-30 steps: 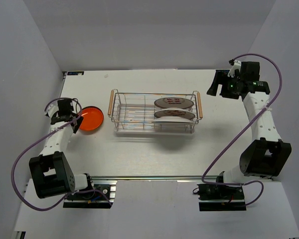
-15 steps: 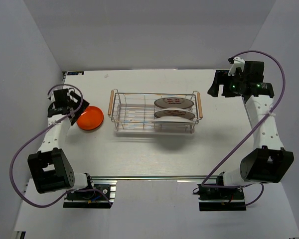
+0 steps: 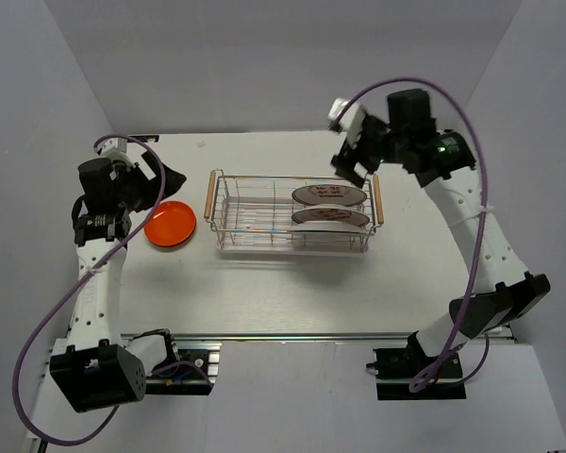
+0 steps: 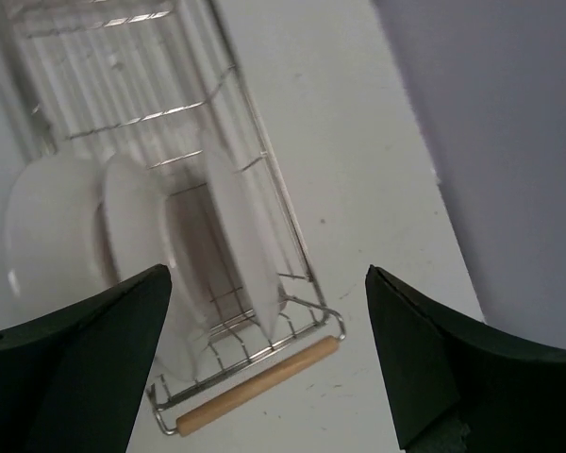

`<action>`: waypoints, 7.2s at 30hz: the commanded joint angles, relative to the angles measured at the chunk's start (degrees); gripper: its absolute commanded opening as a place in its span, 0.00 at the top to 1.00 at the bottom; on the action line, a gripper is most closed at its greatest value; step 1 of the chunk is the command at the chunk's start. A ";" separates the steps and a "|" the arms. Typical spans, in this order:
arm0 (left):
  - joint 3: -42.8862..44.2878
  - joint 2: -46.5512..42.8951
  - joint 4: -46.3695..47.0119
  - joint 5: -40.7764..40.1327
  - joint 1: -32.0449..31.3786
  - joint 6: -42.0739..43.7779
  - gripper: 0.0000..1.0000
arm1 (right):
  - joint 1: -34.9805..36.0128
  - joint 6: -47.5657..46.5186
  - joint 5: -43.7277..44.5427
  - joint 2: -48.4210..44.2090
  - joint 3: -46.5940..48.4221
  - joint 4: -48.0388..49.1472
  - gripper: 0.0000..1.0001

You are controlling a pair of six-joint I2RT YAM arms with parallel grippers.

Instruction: Unload the plates from the dish rack

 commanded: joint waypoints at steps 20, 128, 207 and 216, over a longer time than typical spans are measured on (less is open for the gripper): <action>-6.14 -8.16 -5.84 -2.46 -0.07 6.25 0.02 | 27.59 -19.45 22.59 -2.80 -18.69 -6.98 0.15; -5.00 -3.41 -2.41 -3.69 0.46 4.40 0.02 | -48.69 81.98 6.81 -7.20 -56.92 52.27 1.00; -5.79 0.11 -1.62 -1.75 0.46 4.40 0.02 | 11.95 -18.75 4.42 1.33 -12.27 -2.84 0.11; -5.79 -0.42 -1.80 -2.37 0.46 4.40 0.02 | 14.68 -17.08 12.50 0.54 -19.30 0.93 0.12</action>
